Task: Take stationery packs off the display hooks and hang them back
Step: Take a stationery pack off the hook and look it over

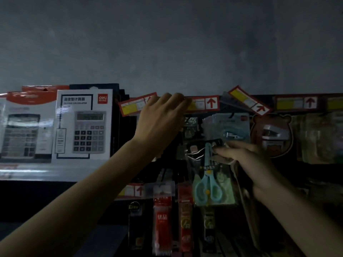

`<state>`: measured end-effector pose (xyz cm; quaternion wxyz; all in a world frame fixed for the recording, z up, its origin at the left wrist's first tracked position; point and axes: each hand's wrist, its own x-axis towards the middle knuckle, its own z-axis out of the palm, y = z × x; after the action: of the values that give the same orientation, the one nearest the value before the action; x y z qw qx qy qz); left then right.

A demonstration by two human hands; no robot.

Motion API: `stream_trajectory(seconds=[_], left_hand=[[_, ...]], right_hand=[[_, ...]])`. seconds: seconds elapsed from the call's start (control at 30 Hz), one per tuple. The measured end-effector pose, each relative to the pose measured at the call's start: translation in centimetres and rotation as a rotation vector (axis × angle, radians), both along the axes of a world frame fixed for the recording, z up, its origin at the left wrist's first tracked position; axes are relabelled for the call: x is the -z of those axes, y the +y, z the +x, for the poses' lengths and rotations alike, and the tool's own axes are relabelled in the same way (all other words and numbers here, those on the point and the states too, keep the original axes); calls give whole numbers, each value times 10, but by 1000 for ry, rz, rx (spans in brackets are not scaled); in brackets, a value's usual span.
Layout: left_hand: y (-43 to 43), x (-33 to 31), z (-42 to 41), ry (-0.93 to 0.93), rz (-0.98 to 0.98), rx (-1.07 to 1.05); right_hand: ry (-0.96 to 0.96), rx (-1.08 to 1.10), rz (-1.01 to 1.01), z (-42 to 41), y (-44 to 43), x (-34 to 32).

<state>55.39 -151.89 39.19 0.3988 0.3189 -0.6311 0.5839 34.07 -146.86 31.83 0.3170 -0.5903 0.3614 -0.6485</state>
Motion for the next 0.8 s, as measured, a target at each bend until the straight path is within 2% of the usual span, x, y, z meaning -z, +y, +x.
stream_trajectory(seconds=[0.27, 0.53, 0.67, 0.8], left_hand=[[-2, -22, 9, -69, 102, 70], [4, -54, 14, 130, 265, 263], [4, -58, 11, 153, 337, 292], [5, -56, 12, 174, 324, 288]], right_hand=[[-26, 25, 15, 16, -15, -17], [-21, 88, -12, 22, -25, -36], [-35, 68, 5, 28, -33, -44], [-53, 69, 26, 34, -39, -50]])
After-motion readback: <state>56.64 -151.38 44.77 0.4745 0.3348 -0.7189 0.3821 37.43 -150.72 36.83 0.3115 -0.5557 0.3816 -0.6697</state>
